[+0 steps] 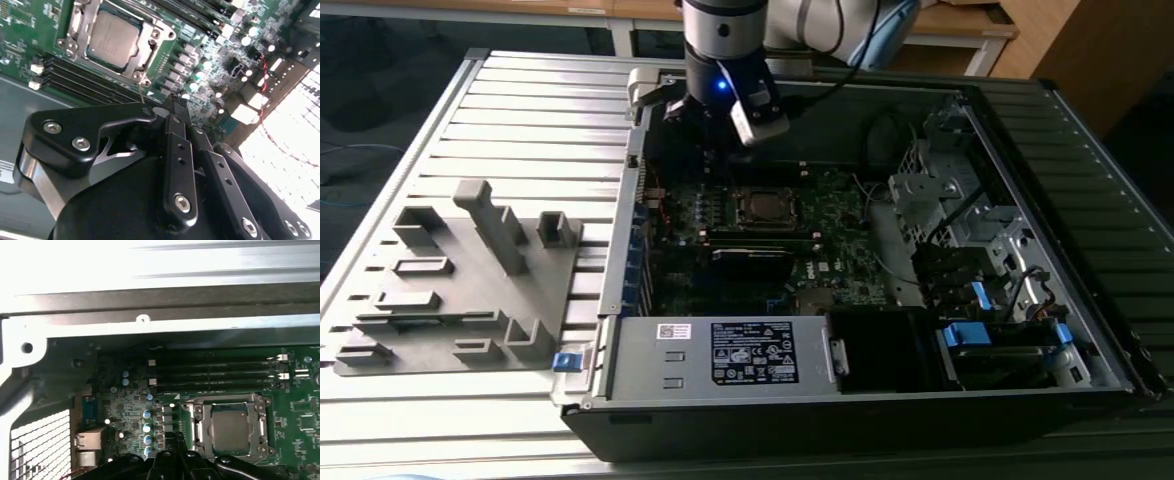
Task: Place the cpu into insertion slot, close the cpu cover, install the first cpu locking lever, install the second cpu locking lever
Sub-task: 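Install the first cpu locking lever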
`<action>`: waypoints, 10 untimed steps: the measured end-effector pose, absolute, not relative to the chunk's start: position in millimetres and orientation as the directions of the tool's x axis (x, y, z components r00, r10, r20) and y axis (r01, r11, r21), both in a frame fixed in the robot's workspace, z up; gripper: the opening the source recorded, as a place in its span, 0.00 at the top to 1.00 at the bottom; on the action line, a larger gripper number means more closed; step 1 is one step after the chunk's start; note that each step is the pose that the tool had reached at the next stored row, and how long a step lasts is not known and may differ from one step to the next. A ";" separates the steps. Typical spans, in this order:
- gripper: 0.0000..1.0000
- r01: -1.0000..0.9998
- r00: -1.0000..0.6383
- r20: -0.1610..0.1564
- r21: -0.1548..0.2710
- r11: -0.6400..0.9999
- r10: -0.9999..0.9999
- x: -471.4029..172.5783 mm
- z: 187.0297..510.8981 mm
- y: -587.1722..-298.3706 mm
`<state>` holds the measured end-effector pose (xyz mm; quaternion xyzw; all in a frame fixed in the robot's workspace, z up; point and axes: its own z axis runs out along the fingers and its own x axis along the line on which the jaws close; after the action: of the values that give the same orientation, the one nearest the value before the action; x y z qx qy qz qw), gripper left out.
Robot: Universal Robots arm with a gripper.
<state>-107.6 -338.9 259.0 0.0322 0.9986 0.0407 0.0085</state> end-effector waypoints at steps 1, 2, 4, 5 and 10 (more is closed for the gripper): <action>0.89 0.064 -0.998 -0.014 0.082 0.995 0.065 -108.6 258.7 -338.9; 0.89 0.064 -0.998 -0.014 0.082 0.995 0.065 -109.3 258.4 -338.9; 0.89 0.064 -0.998 -0.014 0.082 0.995 0.065 -111.0 257.8 -339.2; 0.89 0.063 -0.998 -0.014 0.082 0.995 0.065 -112.0 257.3 -339.2; 0.89 0.064 -0.998 -0.012 0.116 0.991 0.065 -115.5 257.0 -339.3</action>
<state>-115.5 -339.3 257.0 0.0323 0.9978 0.0577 0.0079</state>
